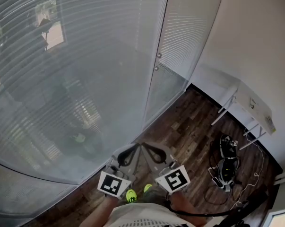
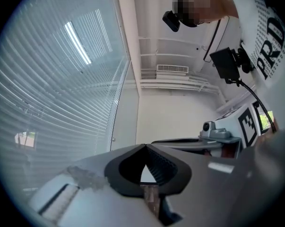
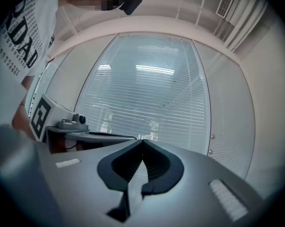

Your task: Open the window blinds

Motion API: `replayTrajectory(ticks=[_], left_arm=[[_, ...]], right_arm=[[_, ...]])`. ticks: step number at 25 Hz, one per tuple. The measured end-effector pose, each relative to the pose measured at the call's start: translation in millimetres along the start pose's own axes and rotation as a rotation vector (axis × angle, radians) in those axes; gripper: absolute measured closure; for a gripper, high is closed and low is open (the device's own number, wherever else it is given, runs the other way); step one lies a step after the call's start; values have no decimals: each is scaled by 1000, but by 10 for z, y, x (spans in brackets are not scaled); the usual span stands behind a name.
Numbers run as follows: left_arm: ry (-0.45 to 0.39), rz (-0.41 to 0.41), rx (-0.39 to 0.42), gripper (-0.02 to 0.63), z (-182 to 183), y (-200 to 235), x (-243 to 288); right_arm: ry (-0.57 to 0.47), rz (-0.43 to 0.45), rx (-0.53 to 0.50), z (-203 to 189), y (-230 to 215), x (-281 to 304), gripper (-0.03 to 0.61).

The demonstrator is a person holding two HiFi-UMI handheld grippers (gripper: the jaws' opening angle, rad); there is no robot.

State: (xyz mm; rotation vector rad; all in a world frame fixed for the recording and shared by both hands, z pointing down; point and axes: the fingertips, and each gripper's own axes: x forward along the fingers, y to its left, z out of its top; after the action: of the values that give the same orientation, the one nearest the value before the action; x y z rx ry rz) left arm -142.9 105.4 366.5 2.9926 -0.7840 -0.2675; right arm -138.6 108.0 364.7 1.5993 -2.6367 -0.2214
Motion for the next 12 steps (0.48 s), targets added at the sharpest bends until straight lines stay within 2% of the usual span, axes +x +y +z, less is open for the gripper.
replayTrajectory(ticks=[6,9,12], left_arm=[[0,-3,-5,623,-237,16,149],[19,10,-6,623,-293,107,360],[55,23,32,623,-374,214,530]], right_arm=[[11,2,8,-253,-138,-15,571],[21,12,28,-318,-352,75,571],[2,26,26,-356,-533,173,571]])
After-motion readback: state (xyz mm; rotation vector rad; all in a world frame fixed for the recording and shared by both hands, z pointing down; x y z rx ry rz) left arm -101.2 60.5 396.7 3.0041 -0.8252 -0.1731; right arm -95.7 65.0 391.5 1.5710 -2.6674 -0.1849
